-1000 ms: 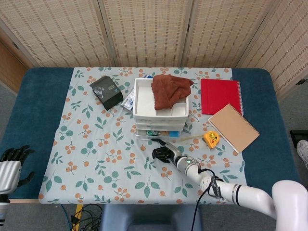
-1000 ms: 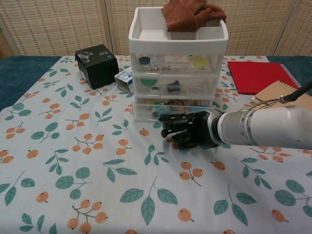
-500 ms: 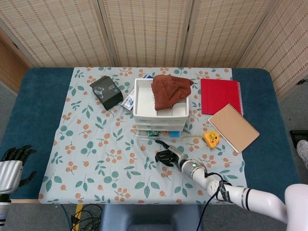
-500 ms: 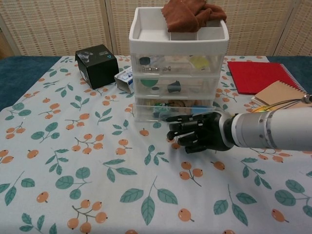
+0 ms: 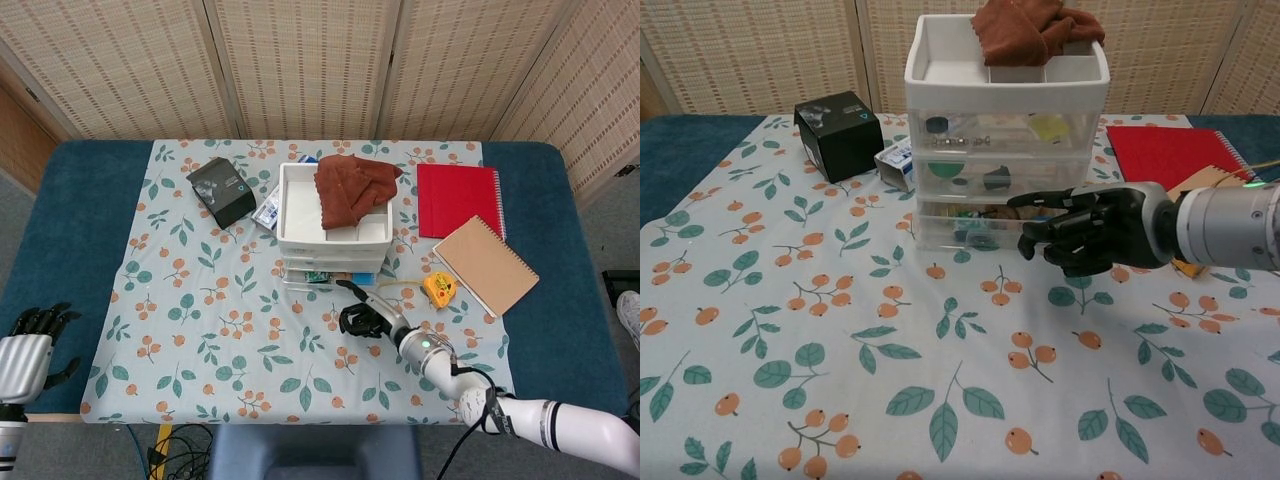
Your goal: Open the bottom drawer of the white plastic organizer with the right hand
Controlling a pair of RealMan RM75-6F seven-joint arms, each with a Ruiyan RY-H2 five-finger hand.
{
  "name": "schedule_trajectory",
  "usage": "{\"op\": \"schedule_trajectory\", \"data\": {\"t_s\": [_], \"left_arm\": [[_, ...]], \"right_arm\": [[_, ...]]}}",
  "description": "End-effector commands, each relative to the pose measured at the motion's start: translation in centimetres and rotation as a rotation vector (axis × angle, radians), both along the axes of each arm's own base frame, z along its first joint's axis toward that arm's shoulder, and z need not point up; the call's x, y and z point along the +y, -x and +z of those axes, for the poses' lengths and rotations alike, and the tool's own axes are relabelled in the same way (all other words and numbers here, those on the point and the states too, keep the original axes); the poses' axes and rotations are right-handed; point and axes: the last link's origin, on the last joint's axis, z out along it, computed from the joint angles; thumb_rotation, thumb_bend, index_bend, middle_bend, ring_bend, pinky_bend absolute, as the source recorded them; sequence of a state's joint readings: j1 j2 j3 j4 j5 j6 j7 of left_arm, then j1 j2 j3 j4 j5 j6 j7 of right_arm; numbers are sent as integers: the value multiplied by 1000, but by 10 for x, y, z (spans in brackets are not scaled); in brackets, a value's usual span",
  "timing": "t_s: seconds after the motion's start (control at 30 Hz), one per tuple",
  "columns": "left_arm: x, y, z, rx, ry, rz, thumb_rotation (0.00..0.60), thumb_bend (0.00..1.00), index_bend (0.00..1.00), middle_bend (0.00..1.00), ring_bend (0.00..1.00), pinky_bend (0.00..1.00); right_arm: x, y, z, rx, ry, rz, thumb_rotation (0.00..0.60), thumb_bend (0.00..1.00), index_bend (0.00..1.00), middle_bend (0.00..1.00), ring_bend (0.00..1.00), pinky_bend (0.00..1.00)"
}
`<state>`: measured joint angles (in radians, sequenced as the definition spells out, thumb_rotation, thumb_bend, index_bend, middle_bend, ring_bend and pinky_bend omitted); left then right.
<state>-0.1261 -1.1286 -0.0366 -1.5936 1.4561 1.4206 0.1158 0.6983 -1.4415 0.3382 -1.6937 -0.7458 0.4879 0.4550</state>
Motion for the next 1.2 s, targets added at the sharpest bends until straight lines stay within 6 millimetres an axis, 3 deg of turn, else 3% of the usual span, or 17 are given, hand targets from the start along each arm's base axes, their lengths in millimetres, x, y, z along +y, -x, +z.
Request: {"op": "schedule_trajectory", "data": {"t_s": [0.03, 0.63, 0.9, 1.2], "left_arm": [[-1, 0, 0, -2, 0, 3, 600, 234, 258, 192, 206, 138], [-2, 1, -1, -3, 5, 11, 600, 234, 258, 192, 206, 138], [-2, 2, -2, -6, 7, 14, 600, 234, 258, 192, 206, 138], [-2, 2, -2, -8, 8, 13, 600, 234, 258, 192, 206, 138]], "right_arm": [[-3, 4, 1, 31, -2, -1, 600, 597, 0, 627, 845, 973], [-17, 19, -9, 146, 4, -17, 600, 601, 7, 624, 845, 973], [-11, 22, -9, 156, -8, -9, 600, 605, 81, 623, 845, 973], [5, 22, -5, 149, -35, 17, 600, 605, 89, 624, 845, 973]]}}
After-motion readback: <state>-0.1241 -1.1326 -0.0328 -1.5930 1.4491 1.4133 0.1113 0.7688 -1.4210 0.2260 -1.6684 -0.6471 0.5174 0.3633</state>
